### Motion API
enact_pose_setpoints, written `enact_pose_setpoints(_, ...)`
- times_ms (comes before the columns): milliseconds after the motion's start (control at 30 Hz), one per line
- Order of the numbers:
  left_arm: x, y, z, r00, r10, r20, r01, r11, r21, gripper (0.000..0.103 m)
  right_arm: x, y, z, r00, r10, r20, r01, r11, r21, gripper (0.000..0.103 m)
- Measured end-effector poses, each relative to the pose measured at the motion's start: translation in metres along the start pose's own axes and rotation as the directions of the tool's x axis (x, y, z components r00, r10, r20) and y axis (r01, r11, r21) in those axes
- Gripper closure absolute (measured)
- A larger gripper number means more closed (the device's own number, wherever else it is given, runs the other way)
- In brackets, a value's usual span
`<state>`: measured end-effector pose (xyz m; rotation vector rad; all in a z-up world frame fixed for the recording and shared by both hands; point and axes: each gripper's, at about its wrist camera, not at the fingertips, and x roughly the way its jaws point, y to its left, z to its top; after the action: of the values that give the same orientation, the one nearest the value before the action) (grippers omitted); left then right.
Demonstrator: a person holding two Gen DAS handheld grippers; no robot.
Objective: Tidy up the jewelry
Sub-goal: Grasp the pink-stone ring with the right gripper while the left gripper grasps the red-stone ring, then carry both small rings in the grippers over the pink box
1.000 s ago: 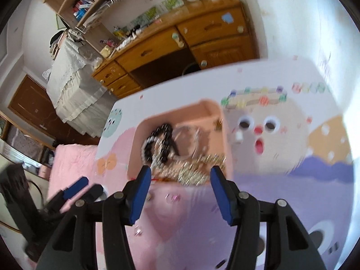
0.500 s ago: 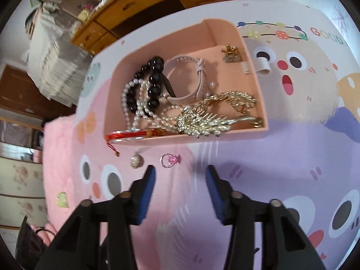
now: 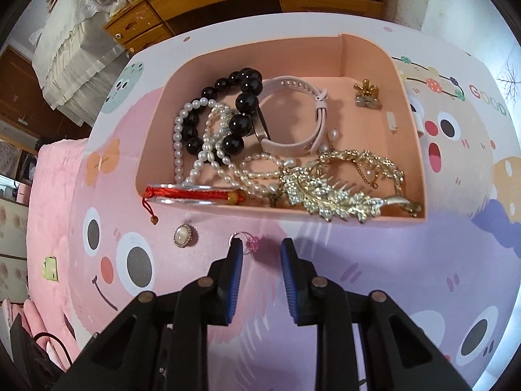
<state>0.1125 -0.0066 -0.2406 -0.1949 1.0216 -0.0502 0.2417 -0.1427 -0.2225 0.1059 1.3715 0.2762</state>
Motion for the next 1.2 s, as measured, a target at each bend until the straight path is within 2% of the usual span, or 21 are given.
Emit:
enact_pose_setpoints(200,0.001,-0.004,0.000,0.999,0.046,0.003,-0.046,0.999,0.023,0.081,0.005,0.010,0.003,1.000,-0.011,-0.004,0.011,1.000,-0.017,0.084)
enact_pose_setpoints(267,0.001,-0.004,0.000,0.999,0.050,0.006,-0.050,0.998,0.026,0.091,0.005,0.013,0.002,1.000,-0.021,-0.002,0.021,0.999,-0.031,0.089)
enact_pose_setpoints(367,0.002,-0.003,0.000,0.998,0.056,0.014,-0.056,0.998,0.023,0.097,0.007,0.018,0.002,0.999,-0.042,0.004,0.042,0.997,-0.068,0.095)
enact_pose_setpoints(567,0.002,-0.001,0.000,0.999,0.043,0.006,-0.043,0.999,0.011,0.097,0.008,0.025,0.001,0.998,-0.069,0.008,0.069,0.988,-0.136,0.096)
enact_pose_setpoints(767,0.003,0.003,0.000,1.000,0.011,-0.020,-0.011,1.000,-0.010,0.097,0.007,0.022,-0.003,1.000,-0.020,-0.017,0.018,0.993,-0.114,0.096)
enact_pose_setpoints(1000,-0.007,-0.001,0.008,0.999,0.050,0.014,-0.051,0.998,0.024,0.097,-0.004,0.014,-0.012,0.998,0.051,-0.037,-0.054,0.995,-0.080,0.096)
enact_pose_setpoints(1200,-0.024,-0.004,0.032,0.995,0.062,0.075,-0.064,0.998,0.029,0.097,-0.028,0.005,-0.014,0.996,0.084,-0.018,-0.085,0.993,-0.085,0.096)
